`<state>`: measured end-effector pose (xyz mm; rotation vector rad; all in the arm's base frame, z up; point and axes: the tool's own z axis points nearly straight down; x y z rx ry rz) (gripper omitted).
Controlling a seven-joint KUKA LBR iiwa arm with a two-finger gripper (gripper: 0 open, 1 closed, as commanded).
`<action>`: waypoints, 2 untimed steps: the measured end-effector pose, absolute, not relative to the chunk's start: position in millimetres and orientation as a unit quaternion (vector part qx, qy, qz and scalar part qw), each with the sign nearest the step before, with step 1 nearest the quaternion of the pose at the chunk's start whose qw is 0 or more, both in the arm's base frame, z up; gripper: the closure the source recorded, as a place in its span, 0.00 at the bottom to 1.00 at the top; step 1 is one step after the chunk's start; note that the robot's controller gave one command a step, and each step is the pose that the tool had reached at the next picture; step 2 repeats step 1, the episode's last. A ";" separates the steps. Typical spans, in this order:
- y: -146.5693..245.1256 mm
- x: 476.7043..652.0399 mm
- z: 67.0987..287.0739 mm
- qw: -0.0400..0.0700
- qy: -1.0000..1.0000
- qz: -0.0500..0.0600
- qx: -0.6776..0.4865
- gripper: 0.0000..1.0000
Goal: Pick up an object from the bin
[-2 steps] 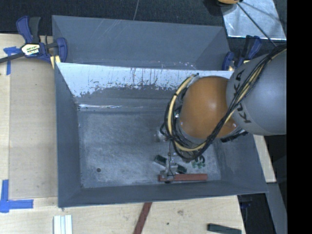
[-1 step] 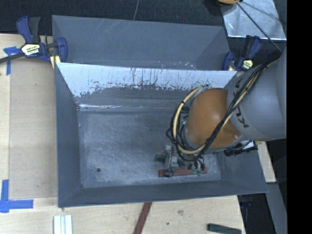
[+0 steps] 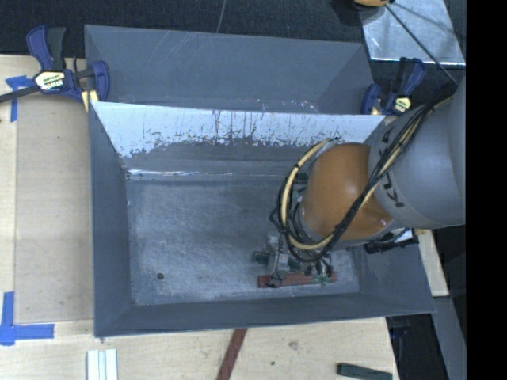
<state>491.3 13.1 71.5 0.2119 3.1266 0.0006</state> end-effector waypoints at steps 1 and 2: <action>7.5 512.7 201.5 0.001 0.998 0.000 0.061 1.00; 7.5 512.7 201.5 0.001 0.998 0.000 0.061 1.00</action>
Offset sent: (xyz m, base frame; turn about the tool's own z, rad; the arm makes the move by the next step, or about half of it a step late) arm 0.0000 0.0000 0.0000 0.0000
